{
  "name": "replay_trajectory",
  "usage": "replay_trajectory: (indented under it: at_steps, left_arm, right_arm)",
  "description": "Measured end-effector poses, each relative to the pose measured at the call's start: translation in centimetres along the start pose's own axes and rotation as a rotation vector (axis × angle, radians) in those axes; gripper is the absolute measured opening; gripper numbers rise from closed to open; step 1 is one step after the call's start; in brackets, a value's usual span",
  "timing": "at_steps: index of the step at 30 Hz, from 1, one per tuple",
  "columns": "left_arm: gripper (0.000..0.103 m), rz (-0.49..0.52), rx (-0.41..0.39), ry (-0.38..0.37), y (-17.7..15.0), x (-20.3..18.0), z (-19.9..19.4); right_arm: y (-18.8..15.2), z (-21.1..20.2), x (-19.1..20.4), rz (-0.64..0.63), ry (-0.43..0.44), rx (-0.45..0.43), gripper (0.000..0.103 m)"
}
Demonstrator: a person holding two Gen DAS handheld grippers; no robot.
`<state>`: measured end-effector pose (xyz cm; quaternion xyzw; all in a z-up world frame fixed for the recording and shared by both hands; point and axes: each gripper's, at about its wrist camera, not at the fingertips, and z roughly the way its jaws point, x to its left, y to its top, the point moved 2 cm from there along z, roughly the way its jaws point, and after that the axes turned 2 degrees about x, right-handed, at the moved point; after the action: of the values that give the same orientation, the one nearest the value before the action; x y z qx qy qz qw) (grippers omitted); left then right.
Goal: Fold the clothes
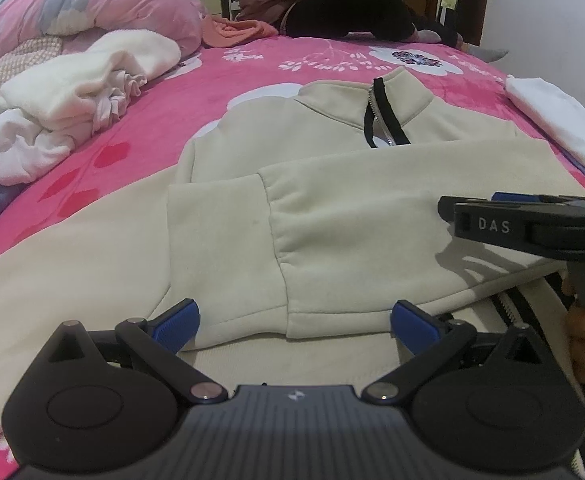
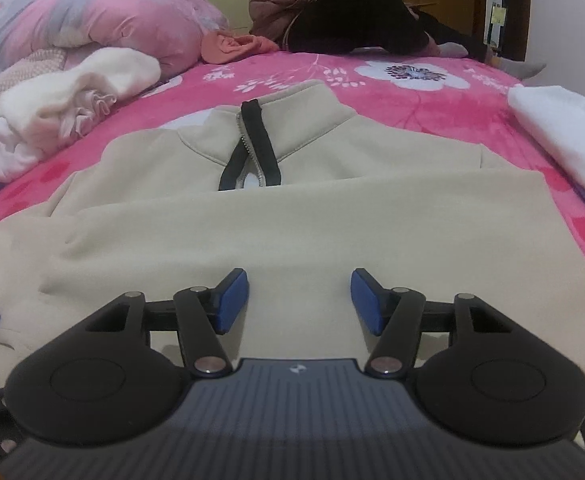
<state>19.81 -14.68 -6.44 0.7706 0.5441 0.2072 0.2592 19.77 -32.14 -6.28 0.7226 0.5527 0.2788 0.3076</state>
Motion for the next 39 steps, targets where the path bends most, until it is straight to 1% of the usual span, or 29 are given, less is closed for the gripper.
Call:
replay_trajectory:
  at_steps: [3, 4, 7, 9, 11, 13, 15, 18, 19, 20, 21, 22, 23, 27, 34, 36, 39]
  left_arm:
    - [0.103, 0.005, -0.004, 0.007, 0.0, -0.2, -0.1]
    - [0.103, -0.001, -0.016, 0.001, -0.1, -0.1, -0.3]
    - [0.103, -0.051, -0.086, -0.048, -0.2, 0.9, -1.7]
    - [0.103, -0.077, -0.141, -0.056, 0.1, 1.7, -2.6]
    - [0.103, -0.074, -0.186, -0.049, 0.8, 1.9, -3.1]
    - [0.103, -0.052, -0.205, -0.054, 1.8, 1.8, -3.0]
    - [0.102, -0.039, -0.221, -0.078, 2.9, 1.4, -2.4]
    - [0.098, -0.016, -0.205, -0.064, 3.2, 0.9, -0.4]
    - [0.093, -0.009, -0.196, -0.057, 3.2, 0.8, 0.3]
    - [0.085, -0.001, -0.188, -0.050, 3.3, 0.6, 1.0]
    - [0.081, 0.007, -0.180, -0.042, 3.3, 0.5, 1.7]
    - [0.073, 0.015, -0.172, -0.035, 3.4, 0.4, 2.4]
    - [0.070, 0.011, -0.159, -0.032, 3.1, 0.5, 3.1]
    - [0.071, 0.011, -0.186, -0.036, 2.3, 0.8, 3.6]
    - [0.072, 0.010, -0.195, -0.031, 2.1, 0.8, 3.5]
    - [0.072, 0.008, -0.189, -0.028, 2.1, 1.1, 3.3]
    - [0.071, -0.027, -0.190, -0.016, 2.0, 2.2, 1.9]
  right_arm:
    - [-0.1, 0.0, -0.1, 0.004, 0.000, -0.002, 0.058]
    - [-0.1, 0.0, 0.0, 0.003, -0.001, -0.004, 0.058]
    - [-0.4, 0.0, 0.1, -0.007, -0.007, -0.015, 0.058]
    - [-0.4, 0.1, 0.1, -0.006, -0.006, -0.021, 0.058]
    - [-0.5, 0.1, 0.0, -0.004, -0.005, -0.026, 0.058]
    - [-0.6, 0.0, 0.0, -0.002, -0.005, -0.034, 0.059]
    - [-0.7, 0.0, 0.0, -0.002, -0.006, -0.041, 0.059]
    - [-0.8, 0.0, -0.1, 0.005, -0.002, -0.048, 0.059]
    - [-0.8, 0.0, -0.1, 0.009, 0.002, -0.050, 0.059]
    - [-0.9, 0.0, -0.2, 0.013, 0.005, -0.052, 0.059]
    - [-0.9, 0.0, -0.2, 0.017, 0.008, -0.054, 0.059]
    - [-0.9, -0.1, -0.3, 0.020, 0.011, -0.055, 0.059]
    - [-0.9, -0.1, -0.3, 0.022, 0.013, -0.057, 0.059]
    - [-1.0, -0.1, -0.4, 0.028, 0.021, -0.061, 0.060]
    - [-1.1, 0.0, -0.4, 0.031, 0.026, -0.064, 0.062]
    - [-1.1, 0.0, -0.5, 0.034, 0.029, -0.063, 0.062]
    - [-1.1, 0.0, -0.5, 0.038, 0.034, -0.063, 0.062]
